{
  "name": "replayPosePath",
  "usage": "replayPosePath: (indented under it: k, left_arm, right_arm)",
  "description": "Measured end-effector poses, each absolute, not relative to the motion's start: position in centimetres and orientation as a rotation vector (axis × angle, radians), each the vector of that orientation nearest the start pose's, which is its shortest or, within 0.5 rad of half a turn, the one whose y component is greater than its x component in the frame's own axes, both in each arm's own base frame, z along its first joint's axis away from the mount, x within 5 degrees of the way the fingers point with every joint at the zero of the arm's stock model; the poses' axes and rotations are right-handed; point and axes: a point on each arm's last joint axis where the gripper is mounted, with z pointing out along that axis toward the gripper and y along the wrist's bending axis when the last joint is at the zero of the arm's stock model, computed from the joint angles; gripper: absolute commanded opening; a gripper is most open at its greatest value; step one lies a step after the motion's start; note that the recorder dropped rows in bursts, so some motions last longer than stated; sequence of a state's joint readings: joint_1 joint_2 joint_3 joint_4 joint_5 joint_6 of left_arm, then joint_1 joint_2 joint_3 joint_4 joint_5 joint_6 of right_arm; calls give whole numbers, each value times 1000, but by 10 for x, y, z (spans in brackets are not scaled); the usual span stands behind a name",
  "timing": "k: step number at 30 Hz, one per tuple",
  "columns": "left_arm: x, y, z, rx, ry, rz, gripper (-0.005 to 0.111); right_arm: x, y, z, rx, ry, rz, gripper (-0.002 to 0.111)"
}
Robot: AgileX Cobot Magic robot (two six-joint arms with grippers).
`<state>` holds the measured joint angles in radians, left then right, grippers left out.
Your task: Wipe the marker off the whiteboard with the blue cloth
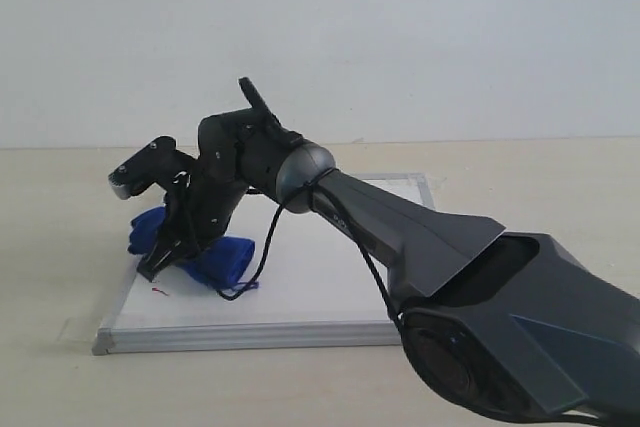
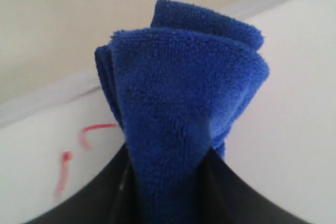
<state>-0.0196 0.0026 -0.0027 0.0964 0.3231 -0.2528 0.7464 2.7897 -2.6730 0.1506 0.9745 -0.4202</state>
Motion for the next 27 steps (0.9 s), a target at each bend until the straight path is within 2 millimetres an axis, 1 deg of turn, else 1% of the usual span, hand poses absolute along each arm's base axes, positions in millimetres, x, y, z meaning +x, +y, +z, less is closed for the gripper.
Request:
replayPosePath:
  k: [2, 4, 6, 9, 14, 18, 21, 24, 27]
  left_arm:
    - [54, 2, 185, -150, 1800, -101, 4]
    - [54, 2, 185, -150, 1800, -101, 4]
    - [54, 2, 185, -150, 1800, -101, 4]
    - [54, 2, 185, -150, 1800, -101, 4]
    - [54, 2, 185, -150, 1800, -101, 4]
    - [54, 2, 185, -150, 1800, -101, 4]
    - [54, 2, 185, -150, 1800, -101, 4]
    - [54, 2, 185, -150, 1800, -101, 4]
    - [54, 2, 185, -150, 1800, -101, 4]
  right_arm:
    - [424, 397, 124, -1352, 2163, 204, -1]
    - [430, 395, 124, -1335, 2128, 156, -1]
    - [432, 394, 125, -1321, 2117, 167, -1]
    - [429, 398, 124, -1366, 2087, 229, -1]
    - [411, 410, 122, -1492, 2073, 350, -1]
    - [394, 417, 124, -1621, 2078, 384, -1]
    - [388, 418, 126, -1670, 2082, 388, -1]
    - [391, 417, 126, -1640, 2094, 343, -1]
    - [402, 414, 128, -1530, 2094, 208, -1]
